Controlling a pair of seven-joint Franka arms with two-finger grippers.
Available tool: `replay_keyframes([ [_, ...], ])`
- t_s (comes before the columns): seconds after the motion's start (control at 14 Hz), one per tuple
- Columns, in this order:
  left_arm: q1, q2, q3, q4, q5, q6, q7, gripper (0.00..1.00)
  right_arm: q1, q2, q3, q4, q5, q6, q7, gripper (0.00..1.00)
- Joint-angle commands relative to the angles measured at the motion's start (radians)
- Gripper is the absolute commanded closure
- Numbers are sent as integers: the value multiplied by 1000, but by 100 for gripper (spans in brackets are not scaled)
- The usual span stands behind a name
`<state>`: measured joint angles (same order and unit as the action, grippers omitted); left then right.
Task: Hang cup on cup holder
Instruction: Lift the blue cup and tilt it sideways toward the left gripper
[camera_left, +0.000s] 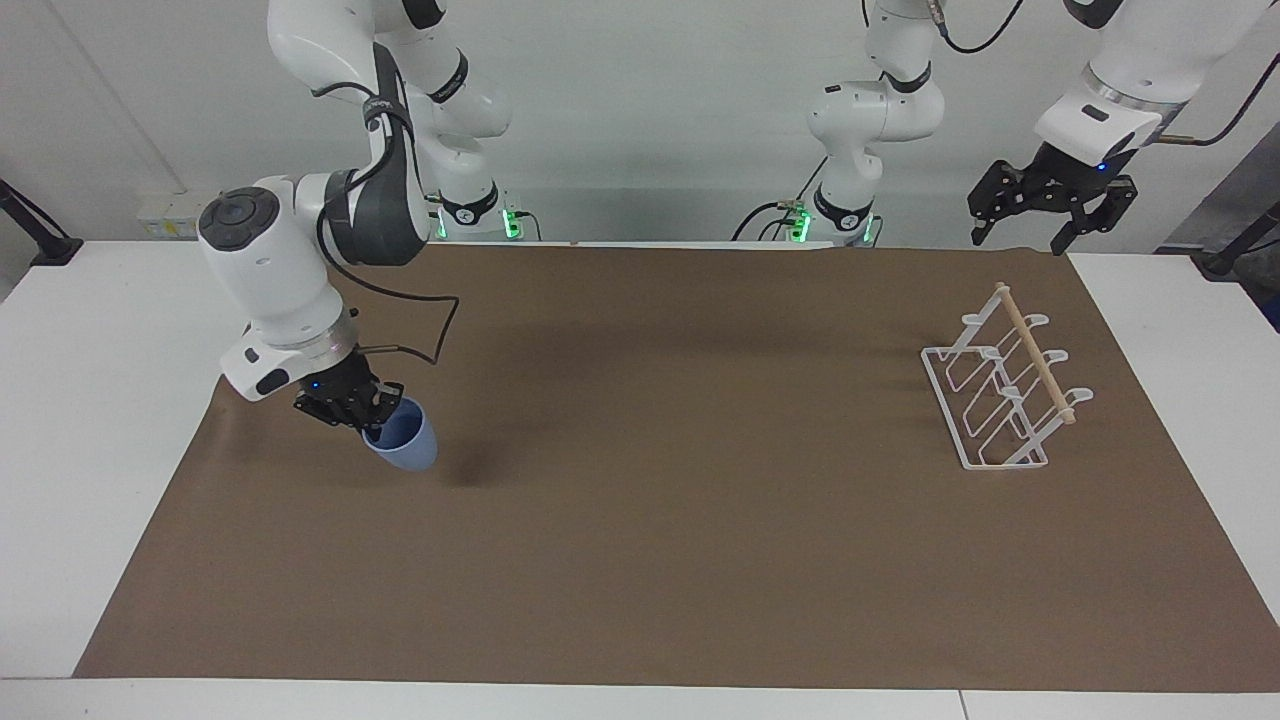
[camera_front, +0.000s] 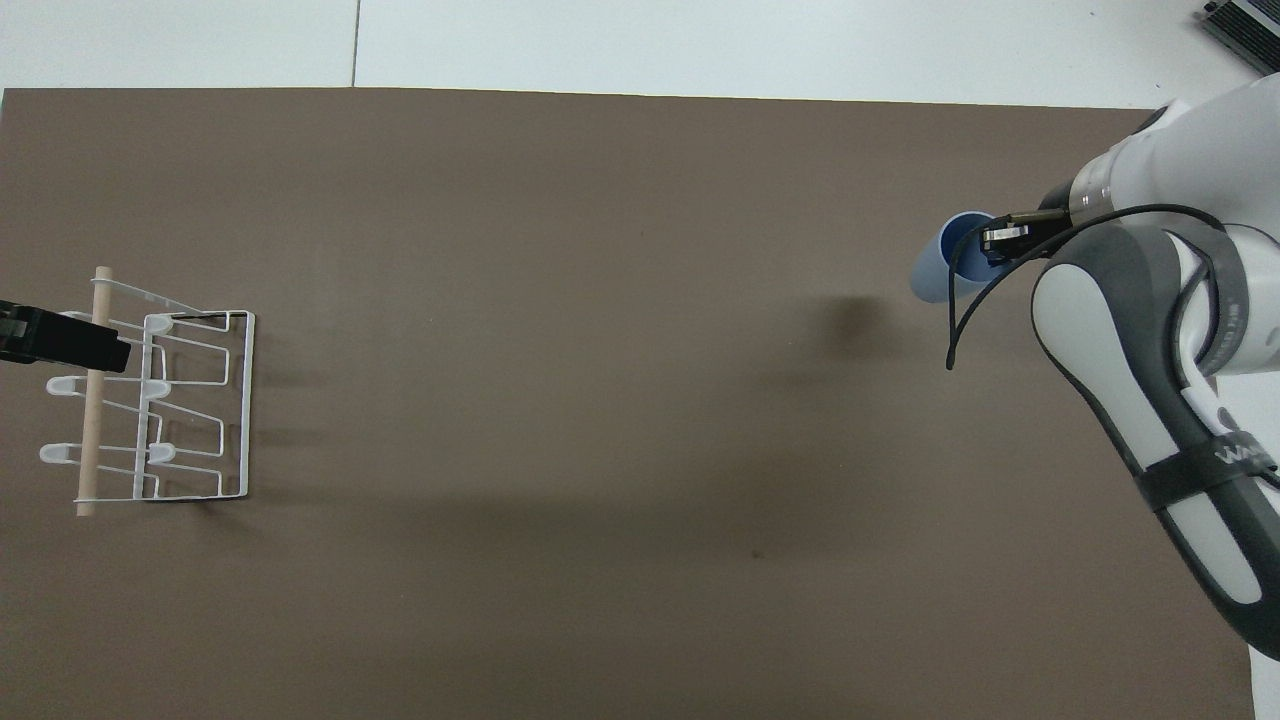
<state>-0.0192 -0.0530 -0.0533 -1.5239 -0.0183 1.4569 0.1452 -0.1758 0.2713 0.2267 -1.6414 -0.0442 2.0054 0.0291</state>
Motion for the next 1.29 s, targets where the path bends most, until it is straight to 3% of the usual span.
replay_keyframes([
  [0.0,2,-27,3,-29,11,0,-9,0,-8,-43,25,18,84,-33,15,100],
  [0.21,1,-27,1,-29,9,5,-7,0,-7,-73,37,18,214,-40,-1,100],
  [0.57,2,-27,1,-29,9,-1,-7,0,-7,-89,95,15,585,-56,-104,100],
  [0.86,2,-28,1,-29,9,-15,-7,0,-5,-104,192,-3,733,-89,-121,100],
  [1.21,1,-36,0,-29,9,-93,4,0,27,-121,249,-20,874,-143,-121,100],
])
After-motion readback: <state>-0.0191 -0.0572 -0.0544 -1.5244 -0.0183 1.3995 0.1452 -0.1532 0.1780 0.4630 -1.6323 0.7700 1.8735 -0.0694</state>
